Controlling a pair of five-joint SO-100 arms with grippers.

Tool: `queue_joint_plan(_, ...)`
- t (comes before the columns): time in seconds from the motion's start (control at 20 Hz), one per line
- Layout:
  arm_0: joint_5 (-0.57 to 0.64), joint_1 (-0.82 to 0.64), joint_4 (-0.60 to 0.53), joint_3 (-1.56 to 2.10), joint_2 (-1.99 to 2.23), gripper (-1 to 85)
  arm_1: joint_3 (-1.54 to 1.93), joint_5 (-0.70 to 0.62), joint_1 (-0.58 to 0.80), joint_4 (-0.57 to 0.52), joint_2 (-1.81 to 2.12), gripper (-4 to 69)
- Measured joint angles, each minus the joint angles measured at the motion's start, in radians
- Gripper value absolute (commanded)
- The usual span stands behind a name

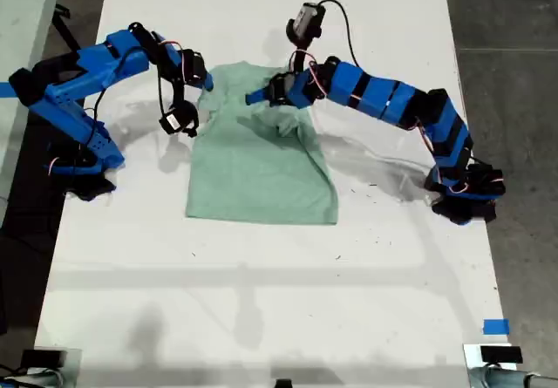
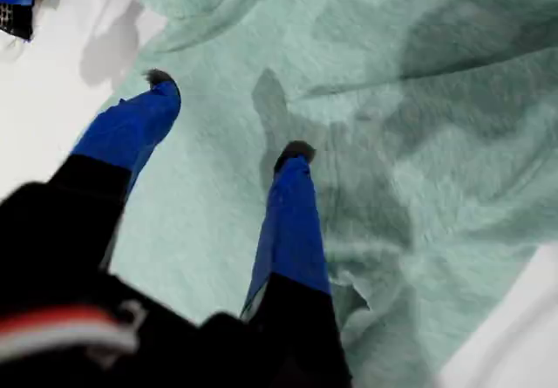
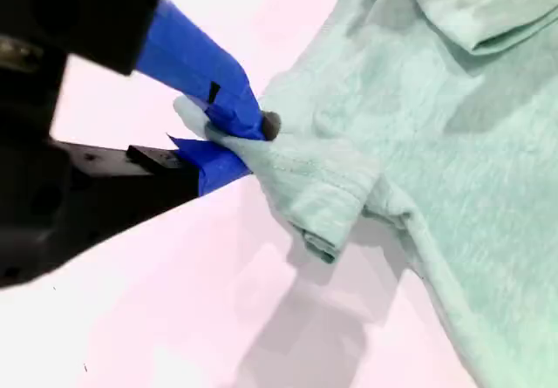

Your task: Fold t-shirt

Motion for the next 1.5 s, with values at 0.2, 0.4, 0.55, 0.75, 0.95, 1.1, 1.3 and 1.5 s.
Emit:
queue_joint_plan(0.2, -0.003, 0.021, 0.0, -0.003, 0.0, -0.1, 0.021, -0.086, 0.101, 0.255, 0.147, 20.4)
queue_joint_plan(0.4, -0.025, 0.11, 0.003, -0.107, -0.029, -0.1, 0.293, -0.141, 0.152, 0.325, 0.377, 15.8)
queue_joint_plan(0.55, -0.023, 0.187, -0.021, -0.261, -0.176, 8.0, 0.509, -0.14, 0.144, 0.324, 0.486, 16.1)
queue_joint_plan(0.75, -0.023, 0.218, -0.009, -0.565, -0.505, 33.6, 0.663, -0.103, 0.091, 0.319, 0.641, 17.4)
queue_joint_plan(0.95, -0.002, 0.192, 0.066, -0.755, -0.561, 33.5, 0.879, -0.041, 0.023, 0.272, 0.828, 17.8)
queue_joint_plan(1.1, 0.012, 0.169, 0.202, -0.749, -0.445, 33.0, 1.075, -0.006, -0.014, 0.221, 0.974, 19.2)
queue_joint_plan(1.3, -0.028, 0.258, 0.212, -0.308, 0.009, 31.6, 1.293, 0.06, -0.117, 0.169, 1.118, 19.9)
queue_joint_plan(1.5, -0.285, 0.523, 0.178, 0.281, 0.52, 30.2, 1.427, 0.158, -0.255, 0.077, 1.164, 20.7)
